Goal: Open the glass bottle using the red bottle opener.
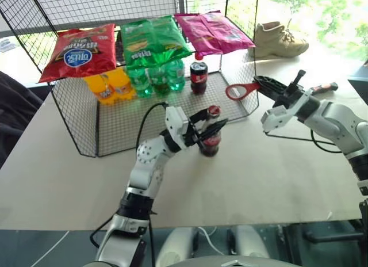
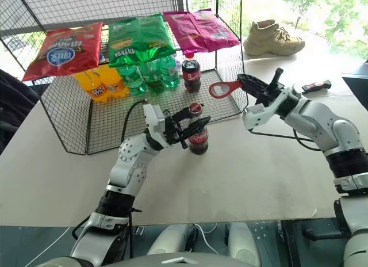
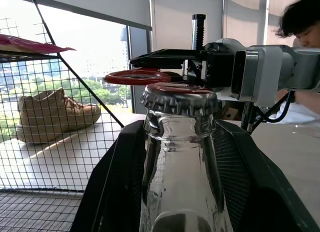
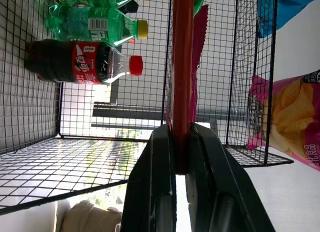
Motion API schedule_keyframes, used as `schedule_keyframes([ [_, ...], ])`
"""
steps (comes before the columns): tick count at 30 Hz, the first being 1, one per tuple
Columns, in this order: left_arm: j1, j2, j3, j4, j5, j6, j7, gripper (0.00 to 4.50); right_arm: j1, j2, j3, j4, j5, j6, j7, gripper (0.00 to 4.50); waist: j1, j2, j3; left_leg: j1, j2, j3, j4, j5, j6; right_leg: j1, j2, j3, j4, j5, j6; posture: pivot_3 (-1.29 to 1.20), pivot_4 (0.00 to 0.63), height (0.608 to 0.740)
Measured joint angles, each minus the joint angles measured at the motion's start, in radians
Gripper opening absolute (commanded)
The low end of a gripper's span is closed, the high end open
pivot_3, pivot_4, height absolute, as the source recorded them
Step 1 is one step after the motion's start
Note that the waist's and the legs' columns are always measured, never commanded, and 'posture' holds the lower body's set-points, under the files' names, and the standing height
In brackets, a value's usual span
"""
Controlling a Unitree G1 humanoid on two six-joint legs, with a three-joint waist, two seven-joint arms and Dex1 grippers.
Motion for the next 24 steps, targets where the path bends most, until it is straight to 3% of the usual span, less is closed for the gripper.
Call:
schedule_keyframes([
  [15, 0.011, 0.002, 0.002, -0.011, 0.001, 0.000, 0.001, 1.52, 0.172, 0.176, 0.033, -0.132, 0.242, 0.024, 0.172, 0.00, 0.006, 0.000, -0.001, 0.000, 0.000, -0.001, 0.000, 0.000, 0.000, 0.000, 0.000, 0.000, 0.000, 0.000, 0.000, 0.00, 0.150, 0.740],
  [24, 0.012, 0.004, 0.003, -0.009, 0.001, 0.000, 0.000, 1.52, 0.218, 0.214, 0.023, -0.168, 0.291, 0.070, 0.228, 0.00, 0.005, 0.000, -0.001, 0.001, 0.000, 0.000, 0.000, 0.000, 0.000, 0.001, 0.002, 0.000, 0.000, 0.000, 0.000, 0.00, 0.150, 0.740],
])
